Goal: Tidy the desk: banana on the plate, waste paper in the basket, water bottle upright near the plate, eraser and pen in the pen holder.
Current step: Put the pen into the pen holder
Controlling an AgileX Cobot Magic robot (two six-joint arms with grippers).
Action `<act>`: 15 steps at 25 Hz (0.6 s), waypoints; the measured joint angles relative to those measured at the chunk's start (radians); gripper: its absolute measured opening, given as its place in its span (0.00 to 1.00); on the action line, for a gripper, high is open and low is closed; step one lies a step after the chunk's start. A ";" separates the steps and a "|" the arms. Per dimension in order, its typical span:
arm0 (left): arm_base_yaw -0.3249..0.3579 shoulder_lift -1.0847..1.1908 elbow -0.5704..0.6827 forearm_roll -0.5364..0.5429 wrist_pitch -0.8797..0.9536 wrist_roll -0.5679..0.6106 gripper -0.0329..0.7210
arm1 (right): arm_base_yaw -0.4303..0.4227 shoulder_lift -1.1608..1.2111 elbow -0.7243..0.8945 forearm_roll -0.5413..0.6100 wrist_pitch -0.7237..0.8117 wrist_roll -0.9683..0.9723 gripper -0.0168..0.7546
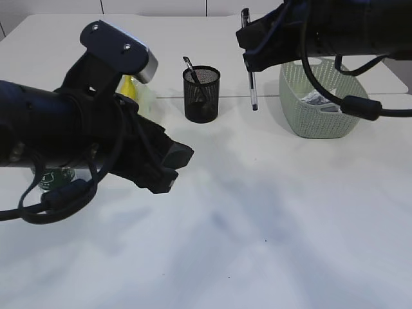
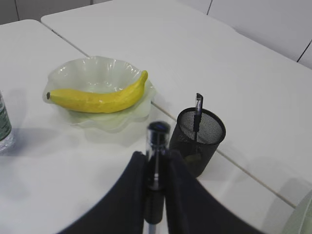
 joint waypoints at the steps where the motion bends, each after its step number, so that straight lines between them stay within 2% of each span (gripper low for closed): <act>1: 0.005 0.000 0.000 0.000 0.003 0.000 0.58 | 0.000 0.010 -0.014 0.000 -0.004 -0.009 0.09; 15: 0.034 0.000 0.000 0.028 0.033 0.000 0.58 | 0.009 0.204 -0.203 0.002 -0.030 -0.090 0.09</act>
